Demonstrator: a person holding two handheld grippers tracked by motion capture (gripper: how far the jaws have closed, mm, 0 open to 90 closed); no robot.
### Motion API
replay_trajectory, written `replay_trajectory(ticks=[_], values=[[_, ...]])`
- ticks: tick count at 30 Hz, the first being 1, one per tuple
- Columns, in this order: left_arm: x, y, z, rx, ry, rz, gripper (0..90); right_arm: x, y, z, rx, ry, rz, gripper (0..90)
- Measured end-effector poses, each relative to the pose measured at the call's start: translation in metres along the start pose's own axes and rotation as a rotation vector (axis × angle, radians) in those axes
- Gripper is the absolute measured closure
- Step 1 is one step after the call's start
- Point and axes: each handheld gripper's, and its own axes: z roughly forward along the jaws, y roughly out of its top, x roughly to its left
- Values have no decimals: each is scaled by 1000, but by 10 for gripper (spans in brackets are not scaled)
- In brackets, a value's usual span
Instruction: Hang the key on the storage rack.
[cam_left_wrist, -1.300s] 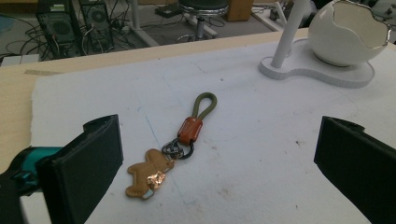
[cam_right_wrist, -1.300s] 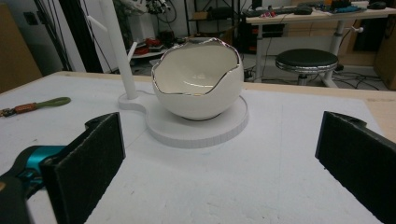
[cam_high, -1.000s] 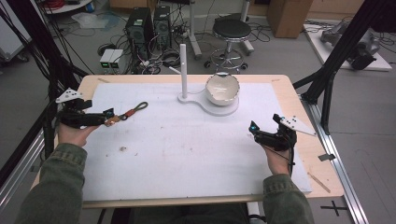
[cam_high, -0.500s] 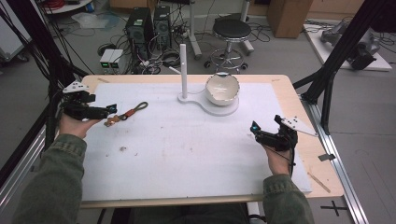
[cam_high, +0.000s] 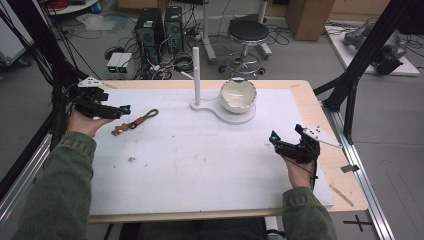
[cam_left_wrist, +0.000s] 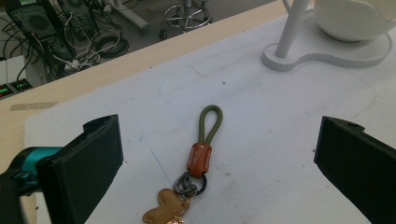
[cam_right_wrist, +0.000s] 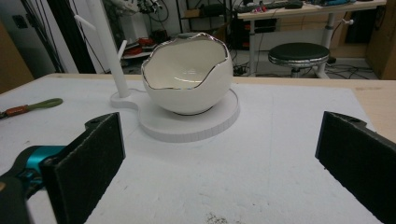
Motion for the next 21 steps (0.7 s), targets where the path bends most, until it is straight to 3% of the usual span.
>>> replay_trajectory(ticks=[7, 10, 21], values=[[3, 5, 7, 9, -3, 1, 22, 2, 0, 1, -4, 2, -33, 4], [7, 3, 11, 39, -2, -10, 22, 2, 0, 1, -2, 0, -26, 4], [13, 2, 15, 52, -9, -22, 22, 3, -1, 3, 3, 0, -42, 4]])
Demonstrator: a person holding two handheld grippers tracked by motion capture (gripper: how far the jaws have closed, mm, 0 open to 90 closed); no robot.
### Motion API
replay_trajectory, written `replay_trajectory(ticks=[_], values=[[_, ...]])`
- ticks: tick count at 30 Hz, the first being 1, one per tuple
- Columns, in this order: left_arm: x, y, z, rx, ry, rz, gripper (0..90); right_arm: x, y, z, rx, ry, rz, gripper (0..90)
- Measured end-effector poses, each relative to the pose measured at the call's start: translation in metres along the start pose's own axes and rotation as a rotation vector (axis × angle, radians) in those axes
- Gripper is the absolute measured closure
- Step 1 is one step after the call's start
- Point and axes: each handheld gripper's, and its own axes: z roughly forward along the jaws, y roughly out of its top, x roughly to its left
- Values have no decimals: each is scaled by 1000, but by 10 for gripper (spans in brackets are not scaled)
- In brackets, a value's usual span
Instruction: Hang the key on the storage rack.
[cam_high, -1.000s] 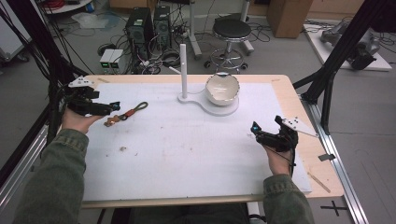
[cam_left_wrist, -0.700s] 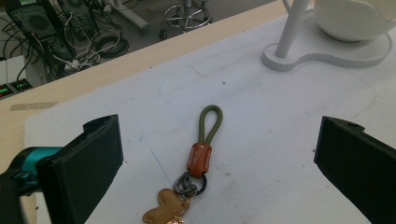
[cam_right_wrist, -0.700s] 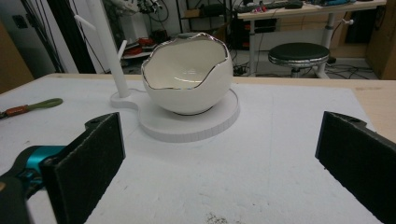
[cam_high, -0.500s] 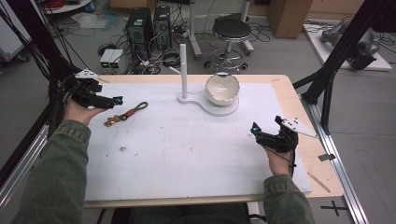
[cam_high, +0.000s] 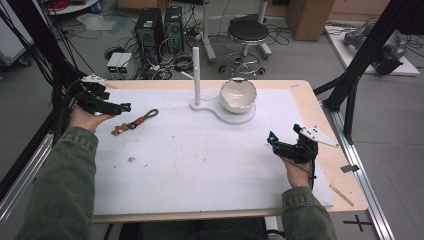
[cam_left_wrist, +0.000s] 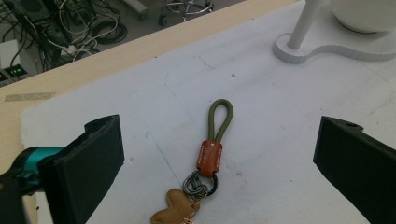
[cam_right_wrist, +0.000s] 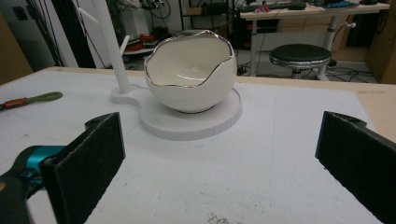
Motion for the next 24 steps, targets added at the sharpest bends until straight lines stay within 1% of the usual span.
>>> replay_trajectory(ticks=[3, 4, 6, 7, 8, 9, 12, 15, 18, 22, 24], values=[[0, 0, 3, -2, 4, -8, 22, 0, 0, 1, 1, 4, -1, 4], [1, 1, 3, 8, 5, -3, 22, 1, 0, 1, 5, 4, -2, 4], [-1, 5, 6, 51, 17, 37, 23, 2, 0, 1, 6, 6, -2, 4], [-3, 8, 8, 64, 22, 52, 22, 1, 0, 2, 5, 4, -12, 4], [-3, 11, 9, 64, 20, 60, 22, 2, -1, 2, 8, 5, -8, 4], [-4, 15, 9, 62, 20, 67, 22, 1, -1, 3, 6, 9, -14, 4], [-2, 23, 14, 81, 16, 76, 22, 2, -1, 3, 12, 11, -13, 4], [1, 27, 20, 95, 13, 85, 23, 2, -1, 2, 13, 12, -19, 4], [2, 27, 27, 112, 7, 102, 23, 2, -1, 3, 15, 16, -17, 4], [1, 24, 37, 135, -14, 112, 23, 3, -1, 3, 15, 18, -23, 4], [0, 22, 43, 155, -24, 131, 23, 3, -1, 3, 16, 18, -25, 4]])
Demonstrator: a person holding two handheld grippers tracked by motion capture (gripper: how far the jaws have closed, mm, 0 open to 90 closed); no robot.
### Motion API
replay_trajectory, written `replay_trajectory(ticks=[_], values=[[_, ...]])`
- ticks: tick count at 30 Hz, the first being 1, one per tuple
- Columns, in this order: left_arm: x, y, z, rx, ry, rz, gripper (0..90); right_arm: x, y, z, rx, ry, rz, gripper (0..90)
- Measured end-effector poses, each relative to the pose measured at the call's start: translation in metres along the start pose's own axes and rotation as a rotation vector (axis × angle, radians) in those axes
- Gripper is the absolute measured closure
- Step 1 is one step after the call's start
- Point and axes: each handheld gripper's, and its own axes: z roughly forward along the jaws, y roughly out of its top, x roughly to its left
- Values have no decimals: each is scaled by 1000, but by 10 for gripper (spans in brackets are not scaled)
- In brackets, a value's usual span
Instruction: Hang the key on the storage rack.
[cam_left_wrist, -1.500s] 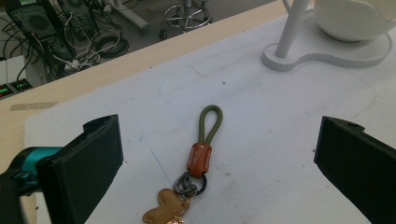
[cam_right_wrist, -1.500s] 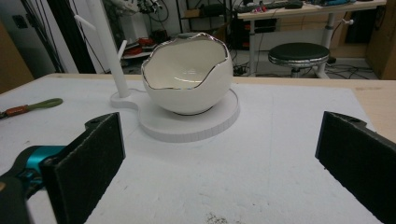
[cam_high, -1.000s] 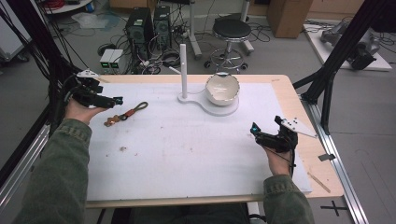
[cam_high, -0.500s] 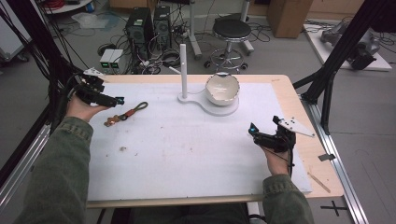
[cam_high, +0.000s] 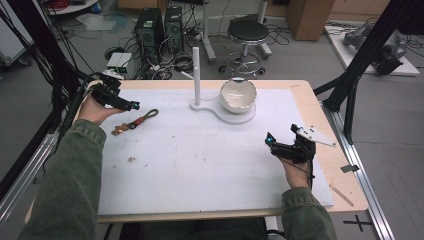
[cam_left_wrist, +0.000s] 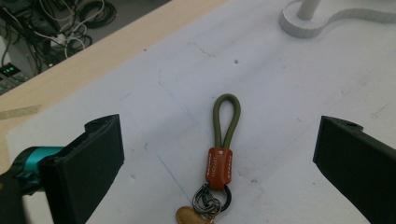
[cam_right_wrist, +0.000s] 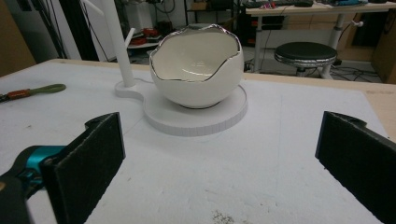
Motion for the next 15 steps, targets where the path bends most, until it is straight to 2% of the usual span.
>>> replay_trajectory(ticks=[2, 5, 11, 15], values=[[-2, -1, 7, 17, -5, 9, 23, 0, 0, 0, -1, -1, -3, 4], [-4, -1, 18, 35, -39, -6, 23, 1, 0, -1, -5, -4, 3, 4], [-3, -6, 33, 86, -53, 6, 49, 1, 0, 0, 4, 0, -6, 4], [0, -10, 41, 125, -59, -6, 49, 2, 0, 0, 5, 2, -7, 4]])
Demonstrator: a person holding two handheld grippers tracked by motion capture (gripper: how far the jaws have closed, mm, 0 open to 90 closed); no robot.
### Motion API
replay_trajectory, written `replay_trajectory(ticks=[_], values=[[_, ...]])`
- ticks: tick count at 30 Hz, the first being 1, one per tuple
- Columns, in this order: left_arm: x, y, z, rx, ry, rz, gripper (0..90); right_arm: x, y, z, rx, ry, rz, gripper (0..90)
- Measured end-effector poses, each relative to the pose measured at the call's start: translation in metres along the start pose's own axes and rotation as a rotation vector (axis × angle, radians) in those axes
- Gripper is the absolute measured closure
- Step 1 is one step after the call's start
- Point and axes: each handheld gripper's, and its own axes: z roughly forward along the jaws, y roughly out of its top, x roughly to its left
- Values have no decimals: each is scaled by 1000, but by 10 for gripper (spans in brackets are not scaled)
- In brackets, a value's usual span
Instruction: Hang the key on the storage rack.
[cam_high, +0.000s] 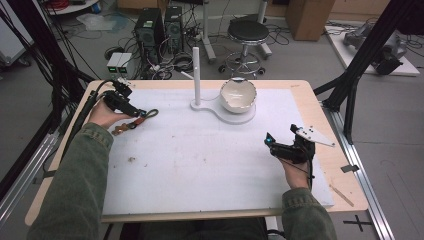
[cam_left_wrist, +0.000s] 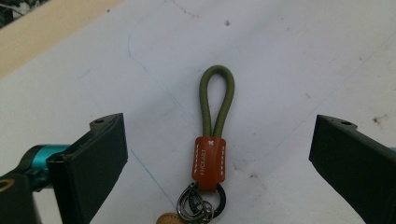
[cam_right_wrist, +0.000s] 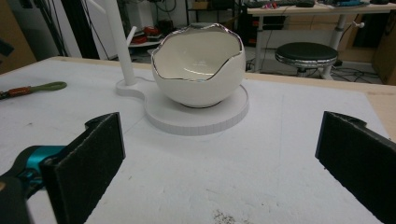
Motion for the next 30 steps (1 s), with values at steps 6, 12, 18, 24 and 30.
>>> replay_trajectory(ticks=[6, 12, 18, 24, 30], values=[[1, -3, 10, 33, -10, 5, 102, 1, 0, -2, -5, 0, -4, 4], [5, -10, 22, 100, -8, 4, 204, 0, 0, -2, -1, -2, -7, 4], [6, -15, 32, 125, -9, -4, 289, 1, 0, 0, 6, 0, -25, 4], [6, -17, 35, 119, -15, 5, 413, 0, 0, -1, 8, 4, -22, 4], [7, -18, 38, 134, -5, -1, 508, 0, 0, -1, 3, 0, -23, 4]])
